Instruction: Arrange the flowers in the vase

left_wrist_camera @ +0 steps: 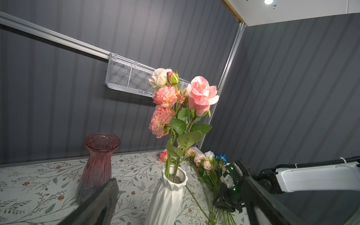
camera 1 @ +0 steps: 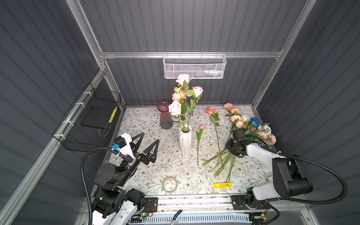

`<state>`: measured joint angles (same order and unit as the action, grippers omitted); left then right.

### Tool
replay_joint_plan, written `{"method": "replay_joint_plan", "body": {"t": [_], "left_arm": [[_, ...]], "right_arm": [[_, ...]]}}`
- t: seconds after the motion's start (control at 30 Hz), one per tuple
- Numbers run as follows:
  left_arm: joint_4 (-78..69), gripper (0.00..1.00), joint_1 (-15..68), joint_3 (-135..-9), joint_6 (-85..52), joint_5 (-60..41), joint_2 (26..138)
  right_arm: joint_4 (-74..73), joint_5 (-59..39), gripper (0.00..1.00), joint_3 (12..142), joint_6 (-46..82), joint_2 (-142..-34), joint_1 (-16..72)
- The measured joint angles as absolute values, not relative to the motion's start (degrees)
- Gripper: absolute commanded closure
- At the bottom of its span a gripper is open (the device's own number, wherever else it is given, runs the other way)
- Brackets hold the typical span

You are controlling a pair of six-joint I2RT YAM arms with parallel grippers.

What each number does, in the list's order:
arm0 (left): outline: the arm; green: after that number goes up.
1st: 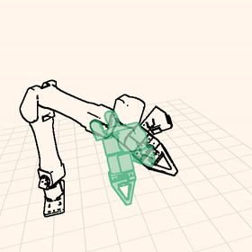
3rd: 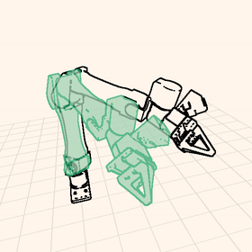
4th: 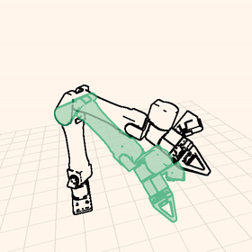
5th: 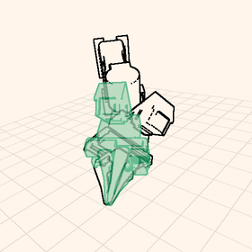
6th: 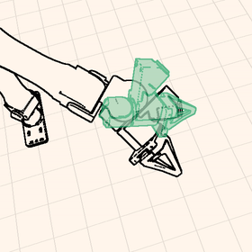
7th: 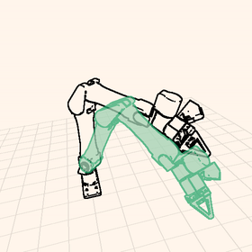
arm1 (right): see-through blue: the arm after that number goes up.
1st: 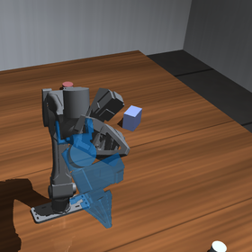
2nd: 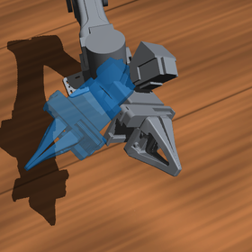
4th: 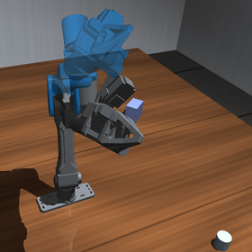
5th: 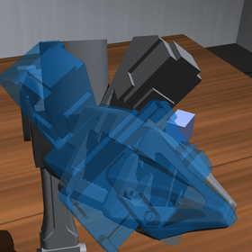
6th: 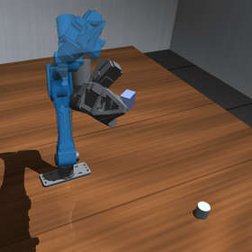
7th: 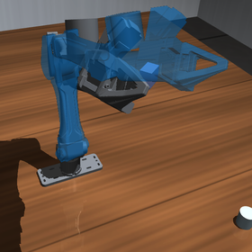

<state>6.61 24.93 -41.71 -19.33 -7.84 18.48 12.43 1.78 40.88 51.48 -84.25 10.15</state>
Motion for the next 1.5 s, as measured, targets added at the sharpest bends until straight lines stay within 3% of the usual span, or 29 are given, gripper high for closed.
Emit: {"method": "replay_joint_plan", "body": {"t": [0.27,0.77,1.17,1.3,1.5], "left_arm": [[6.9,0.00,24.9,-41.7,-19.3,-7.6,18.5],[8.0,0.00,24.9,-45.0,-19.1,-10.1,21.7],[8.9,0.05,24.9,-51.3,-17.5,-21.1,27.1],[9.2,0.04,24.9,-52.7,-17.4,-23.5,28.8],[9.5,0.05,24.9,-52.7,-17.4,-24.6,29.0]], "right_arm": [[11.8,1.1,1.00,41.5,51.4,-82.5,10.4],[4.2,-9.5,1.00,42.7,39.5,-67.7,10.9],[-8.0,-22.4,1.00,39.5,33.0,-52.7,10.8],[-5.0,-19.2,1.00,41.5,36.1,-53.8,10.2],[-0.8,-19.8,1.00,43.0,39.5,-66.1,6.6]]}}
